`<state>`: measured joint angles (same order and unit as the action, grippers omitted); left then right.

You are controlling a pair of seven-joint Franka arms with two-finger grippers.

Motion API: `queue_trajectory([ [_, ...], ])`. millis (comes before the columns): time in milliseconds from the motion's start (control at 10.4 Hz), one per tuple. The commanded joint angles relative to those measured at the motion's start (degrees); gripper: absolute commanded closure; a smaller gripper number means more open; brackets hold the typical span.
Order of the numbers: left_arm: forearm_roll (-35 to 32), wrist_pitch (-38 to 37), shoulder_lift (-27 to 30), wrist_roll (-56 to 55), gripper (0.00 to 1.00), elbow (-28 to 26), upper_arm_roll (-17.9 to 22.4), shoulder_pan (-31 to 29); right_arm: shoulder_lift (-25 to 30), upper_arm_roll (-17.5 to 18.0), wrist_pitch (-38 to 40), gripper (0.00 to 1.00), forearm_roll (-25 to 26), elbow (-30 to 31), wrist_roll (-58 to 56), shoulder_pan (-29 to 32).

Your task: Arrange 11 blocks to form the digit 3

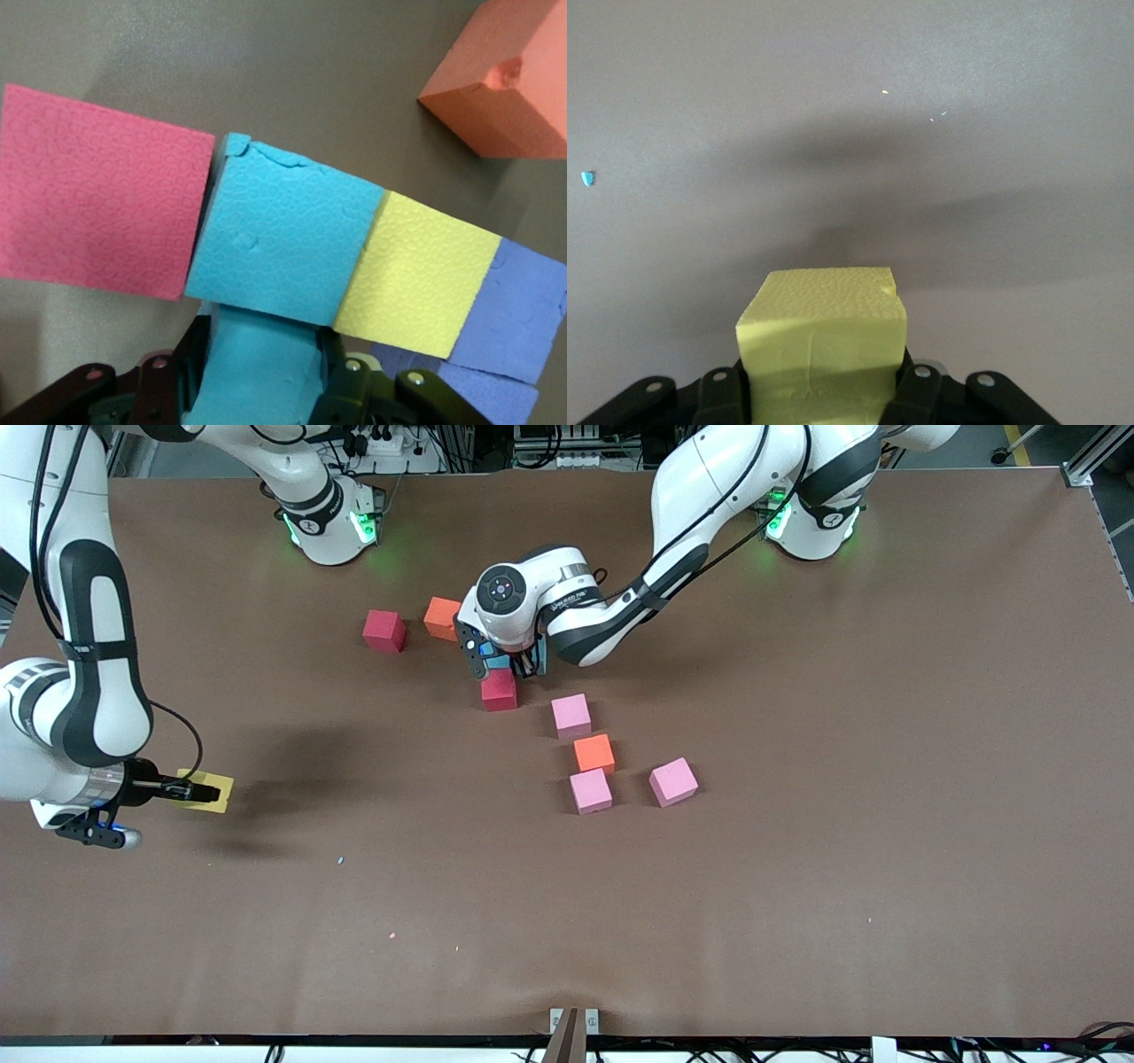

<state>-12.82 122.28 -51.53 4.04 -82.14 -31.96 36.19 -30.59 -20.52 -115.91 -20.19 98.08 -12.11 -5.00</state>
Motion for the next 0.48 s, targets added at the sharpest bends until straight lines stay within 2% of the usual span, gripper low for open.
queue_trajectory([
  [0,1.31,0.16,-0.58,-0.09,1.00,1.20,0.68,0.90,0.88,1.01,0.25,0.77,0.42,0.44,-0.37,1.22],
  [385,1.48,0.16,-0.50,-0.34,0.99,1.20,0.68,0.64,0.88,1.01,0.25,0.77,0.42,0.53,-0.28,1.22],
])
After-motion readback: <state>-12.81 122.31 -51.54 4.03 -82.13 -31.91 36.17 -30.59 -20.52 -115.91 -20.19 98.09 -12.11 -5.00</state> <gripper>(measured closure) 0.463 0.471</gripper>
